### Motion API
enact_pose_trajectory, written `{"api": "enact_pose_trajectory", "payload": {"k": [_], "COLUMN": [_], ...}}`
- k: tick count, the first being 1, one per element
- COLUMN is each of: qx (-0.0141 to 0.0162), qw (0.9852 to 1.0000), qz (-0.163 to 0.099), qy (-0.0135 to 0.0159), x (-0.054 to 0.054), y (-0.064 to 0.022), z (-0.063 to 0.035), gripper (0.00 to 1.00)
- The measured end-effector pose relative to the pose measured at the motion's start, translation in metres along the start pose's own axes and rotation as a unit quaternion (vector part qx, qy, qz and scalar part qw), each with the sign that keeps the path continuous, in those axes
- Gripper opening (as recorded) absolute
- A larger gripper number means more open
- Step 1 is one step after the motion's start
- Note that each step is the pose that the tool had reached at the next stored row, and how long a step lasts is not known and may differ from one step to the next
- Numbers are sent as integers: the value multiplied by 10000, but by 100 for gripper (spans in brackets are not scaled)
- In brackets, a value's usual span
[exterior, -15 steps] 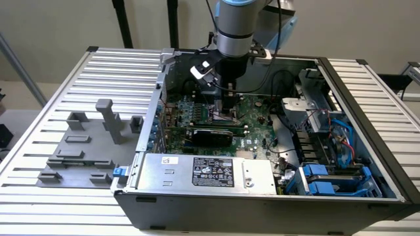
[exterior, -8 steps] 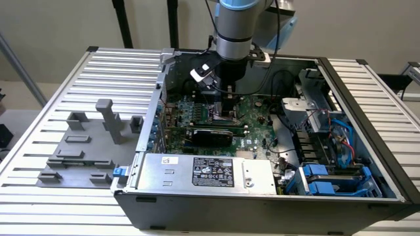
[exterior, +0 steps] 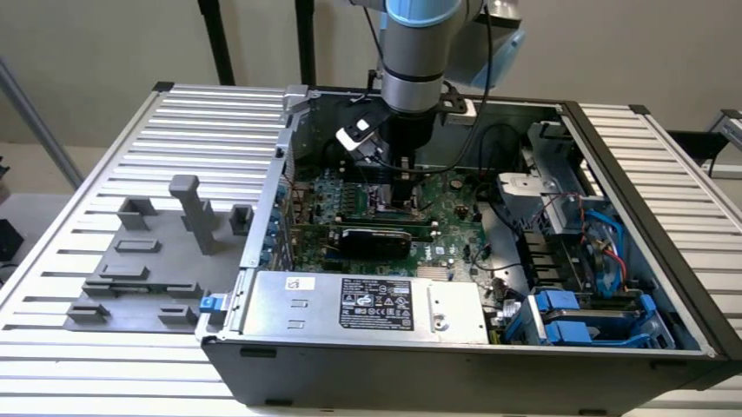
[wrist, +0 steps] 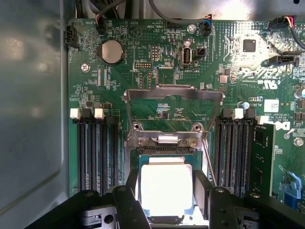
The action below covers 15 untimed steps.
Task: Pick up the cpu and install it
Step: 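Place the cpu into insertion slot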
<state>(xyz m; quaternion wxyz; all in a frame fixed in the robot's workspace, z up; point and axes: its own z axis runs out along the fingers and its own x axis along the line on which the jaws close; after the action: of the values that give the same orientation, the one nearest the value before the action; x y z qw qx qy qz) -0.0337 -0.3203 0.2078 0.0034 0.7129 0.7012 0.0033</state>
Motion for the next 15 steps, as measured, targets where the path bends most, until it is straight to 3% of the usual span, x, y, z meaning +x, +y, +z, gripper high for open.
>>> {"api": "enact_pose_trajectory", "payload": {"k": [15], "qx": [-1], "qw": [10000], "qz": [66], "qy": [-47], "x": [11], "y": [-7], "z": [53], "gripper": [55]}}
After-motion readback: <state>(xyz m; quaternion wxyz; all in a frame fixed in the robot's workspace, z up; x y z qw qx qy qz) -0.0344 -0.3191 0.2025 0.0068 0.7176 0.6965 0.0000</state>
